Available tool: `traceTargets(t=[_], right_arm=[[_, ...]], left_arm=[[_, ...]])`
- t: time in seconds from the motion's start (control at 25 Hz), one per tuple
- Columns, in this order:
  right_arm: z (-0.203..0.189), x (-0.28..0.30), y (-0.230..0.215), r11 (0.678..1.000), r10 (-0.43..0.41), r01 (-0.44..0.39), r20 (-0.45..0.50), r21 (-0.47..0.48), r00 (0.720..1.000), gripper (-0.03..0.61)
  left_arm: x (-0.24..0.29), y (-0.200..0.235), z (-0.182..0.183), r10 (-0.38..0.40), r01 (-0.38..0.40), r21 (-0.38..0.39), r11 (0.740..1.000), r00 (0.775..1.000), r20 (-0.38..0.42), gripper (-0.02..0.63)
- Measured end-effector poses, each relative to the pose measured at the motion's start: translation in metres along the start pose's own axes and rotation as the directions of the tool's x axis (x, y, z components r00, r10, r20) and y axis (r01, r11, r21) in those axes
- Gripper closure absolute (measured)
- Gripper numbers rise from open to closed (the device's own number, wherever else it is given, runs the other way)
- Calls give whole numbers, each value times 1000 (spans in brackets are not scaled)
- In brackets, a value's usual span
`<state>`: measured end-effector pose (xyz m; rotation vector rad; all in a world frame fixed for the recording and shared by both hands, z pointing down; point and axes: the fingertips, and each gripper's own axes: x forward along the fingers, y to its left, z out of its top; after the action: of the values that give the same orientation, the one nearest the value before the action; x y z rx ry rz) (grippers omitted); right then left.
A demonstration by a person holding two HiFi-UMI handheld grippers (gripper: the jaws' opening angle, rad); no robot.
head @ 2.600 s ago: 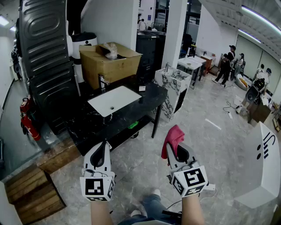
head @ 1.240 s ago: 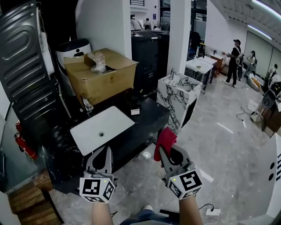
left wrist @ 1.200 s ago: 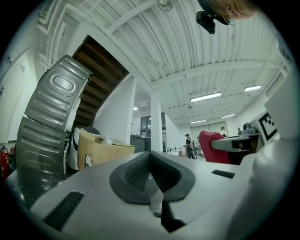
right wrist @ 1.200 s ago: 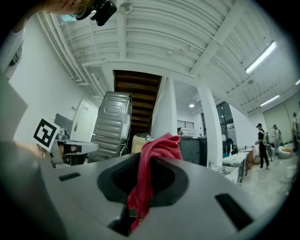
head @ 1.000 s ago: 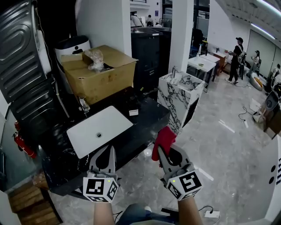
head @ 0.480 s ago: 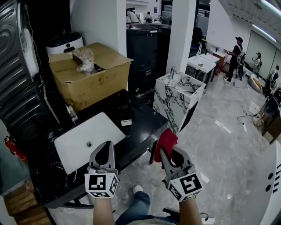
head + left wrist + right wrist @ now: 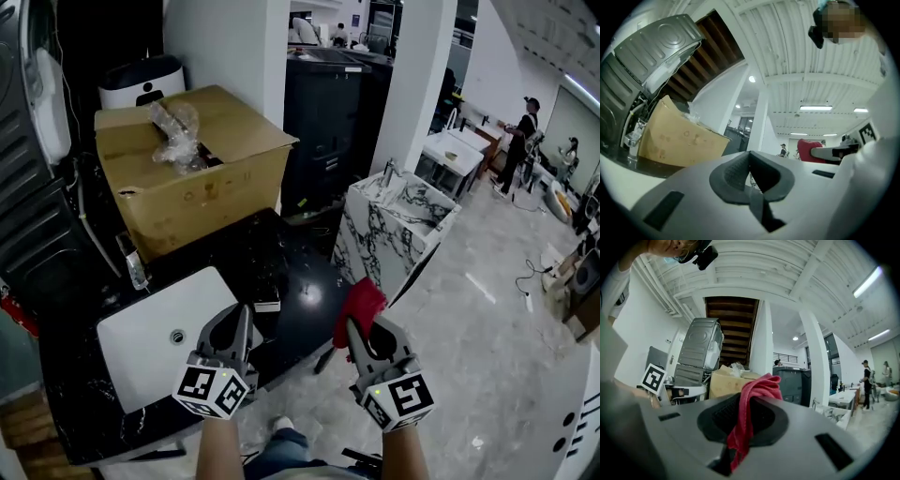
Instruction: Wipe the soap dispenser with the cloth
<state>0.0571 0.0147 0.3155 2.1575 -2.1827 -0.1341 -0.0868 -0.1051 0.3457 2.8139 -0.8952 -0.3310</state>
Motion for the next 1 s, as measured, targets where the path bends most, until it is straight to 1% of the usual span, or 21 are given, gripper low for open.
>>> traceTargets(t=[0.12, 0.16, 0.2, 0.24, 0.28, 0.36, 0.48, 0.64, 0.76, 0.84, 0.92, 1.0], right_arm=[[-8, 33, -16, 1000, 16, -16, -14, 5, 1000, 529], [-11, 42, -21, 1000, 20, -20, -19, 10, 1000, 529], [-14, 51, -25, 1000, 24, -24, -24, 19, 999, 529], [-17, 59, -29, 999, 30, -29, -25, 32, 999, 529], [-19, 67, -32, 998, 36, -35, -24, 48, 999, 529], [-25, 81, -37, 996, 47, -45, -25, 76, 999, 529], [-37, 96, -41, 995, 59, -55, -49, 78, 997, 529], [-52, 107, -44, 995, 70, -64, -70, 79, 995, 529], [-66, 116, -47, 993, 90, -82, -96, 88, 991, 529], [-71, 122, -49, 991, 112, -103, -107, 90, 988, 529], [-72, 130, -52, 988, 141, -133, -107, 84, 984, 529], [-71, 138, -55, 983, 176, -168, -106, 73, 979, 529]], left_arm=[[31, 10, -19, -7, 13, 90, 996, 998, -65, 600], [40, 11, -26, -18, 28, 112, 993, 996, -86, 600], [49, 12, -33, -36, 49, 123, 991, 994, -106, 586], [58, 14, -40, -51, 68, 129, 989, 990, -129, 465], [65, 17, -48, -57, 78, 137, 987, 986, -156, 421], [77, 26, -62, -41, 74, 160, 984, 978, -205, 402], [88, 35, -79, -9, 55, 172, 984, 967, -254, 402], [100, 41, -97, 10, 54, 205, 977, 955, -296, 421], [107, 45, -105, 38, 34, 224, 974, 950, -310, 466], [111, 47, -107, 63, 14, 239, 971, 949, -310, 480], [115, 48, -107, 78, 2, 252, 968, 949, -306, 520], [116, 49, -106, 86, -6, 255, 967, 949, -304, 522]])
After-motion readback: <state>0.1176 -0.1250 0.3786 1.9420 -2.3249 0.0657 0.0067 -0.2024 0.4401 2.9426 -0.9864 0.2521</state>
